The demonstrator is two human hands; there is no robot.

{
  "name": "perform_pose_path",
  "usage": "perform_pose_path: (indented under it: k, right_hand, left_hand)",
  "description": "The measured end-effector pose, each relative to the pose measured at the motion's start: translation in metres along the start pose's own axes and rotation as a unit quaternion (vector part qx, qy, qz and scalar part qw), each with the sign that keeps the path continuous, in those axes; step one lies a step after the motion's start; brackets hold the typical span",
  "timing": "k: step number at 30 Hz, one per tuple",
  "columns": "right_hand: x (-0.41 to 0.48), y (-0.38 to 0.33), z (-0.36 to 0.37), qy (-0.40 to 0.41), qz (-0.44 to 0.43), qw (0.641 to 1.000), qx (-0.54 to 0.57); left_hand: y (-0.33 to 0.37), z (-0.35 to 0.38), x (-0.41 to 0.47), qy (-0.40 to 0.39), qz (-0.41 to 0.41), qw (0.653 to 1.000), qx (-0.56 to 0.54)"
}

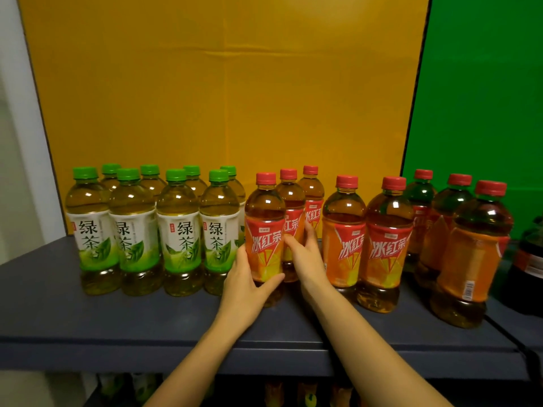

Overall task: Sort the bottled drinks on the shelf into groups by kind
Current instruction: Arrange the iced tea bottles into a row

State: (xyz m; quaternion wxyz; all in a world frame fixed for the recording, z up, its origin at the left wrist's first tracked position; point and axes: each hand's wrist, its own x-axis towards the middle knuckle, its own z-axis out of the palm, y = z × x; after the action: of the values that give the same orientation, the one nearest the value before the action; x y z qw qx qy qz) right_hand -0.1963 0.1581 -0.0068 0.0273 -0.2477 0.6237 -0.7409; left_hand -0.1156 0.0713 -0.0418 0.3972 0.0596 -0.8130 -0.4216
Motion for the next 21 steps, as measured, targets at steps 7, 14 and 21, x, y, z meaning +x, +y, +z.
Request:
perform_pose_path:
  k: [7, 14, 21]
  right_hand:
    - [0.017, 0.004, 0.005, -0.014, 0.042, 0.997, -0.063]
    - [0.019, 0.015, 0.005, 0.024, 0.019, 0.995, -0.094]
    - [0.022, 0.017, 0.001, 0.067, -0.002, 0.996, -0.054]
  left_hand:
    - [0.002, 0.002, 0.000, -0.009, -0.012, 1.000, 0.014]
    - [0.001, 0.011, 0.011, -0.013, -0.029, 0.999, 0.028]
    - [0.002, 0.022, 0.021, -0.002, -0.051, 0.997, 0.065]
